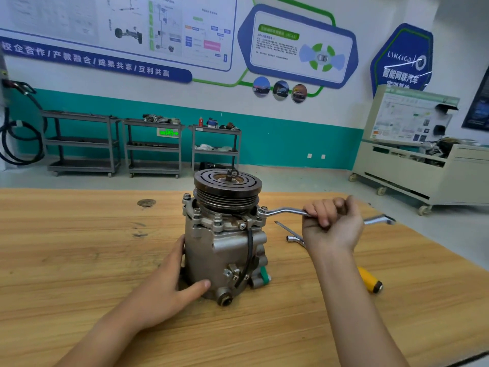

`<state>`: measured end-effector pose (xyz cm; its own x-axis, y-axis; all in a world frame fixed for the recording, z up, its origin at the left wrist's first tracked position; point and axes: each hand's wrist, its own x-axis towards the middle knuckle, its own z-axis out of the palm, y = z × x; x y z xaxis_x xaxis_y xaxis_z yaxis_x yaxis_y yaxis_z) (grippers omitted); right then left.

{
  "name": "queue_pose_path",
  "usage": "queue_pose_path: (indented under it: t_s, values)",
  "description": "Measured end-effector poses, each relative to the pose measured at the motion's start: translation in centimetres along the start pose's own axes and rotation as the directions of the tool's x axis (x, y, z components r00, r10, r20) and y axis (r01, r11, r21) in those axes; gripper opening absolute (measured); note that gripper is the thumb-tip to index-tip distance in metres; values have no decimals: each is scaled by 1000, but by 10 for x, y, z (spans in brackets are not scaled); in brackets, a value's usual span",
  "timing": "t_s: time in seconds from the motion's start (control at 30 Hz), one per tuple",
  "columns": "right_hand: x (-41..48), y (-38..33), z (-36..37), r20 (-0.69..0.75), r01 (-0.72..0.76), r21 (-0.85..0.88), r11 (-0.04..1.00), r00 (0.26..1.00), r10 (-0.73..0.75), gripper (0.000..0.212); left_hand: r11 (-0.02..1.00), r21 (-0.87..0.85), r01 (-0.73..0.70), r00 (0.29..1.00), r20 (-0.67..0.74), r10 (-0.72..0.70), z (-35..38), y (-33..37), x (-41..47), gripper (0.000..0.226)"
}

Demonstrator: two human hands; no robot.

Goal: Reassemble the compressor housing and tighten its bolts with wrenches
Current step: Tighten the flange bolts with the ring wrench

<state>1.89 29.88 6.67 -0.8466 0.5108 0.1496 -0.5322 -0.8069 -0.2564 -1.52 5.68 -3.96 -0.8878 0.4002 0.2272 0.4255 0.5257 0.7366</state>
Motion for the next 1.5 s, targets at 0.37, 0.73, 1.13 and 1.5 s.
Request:
queue_pose_path:
  t_s: [0.37,0.73,1.13,1.5]
  values:
    - [-84,39,-13,561,685,-461,564,718,-412,36,1000,-19,-7,1000,13,7,0,-3,1,105]
    - [-91,125,14,941,848,-339,-407,308,-141,36,992,-12,-127,991,-33,127,1,1,-2,30]
    - [-51,1,96,285,310,-198,930,926,-248,45,999,-33,-31,999,22,32,-1,-6,2,94]
    - [34,1,47,-137,-157,-136,978,981,138,43,1000,-29,-5,1000,23,6,-2,-7,1,102]
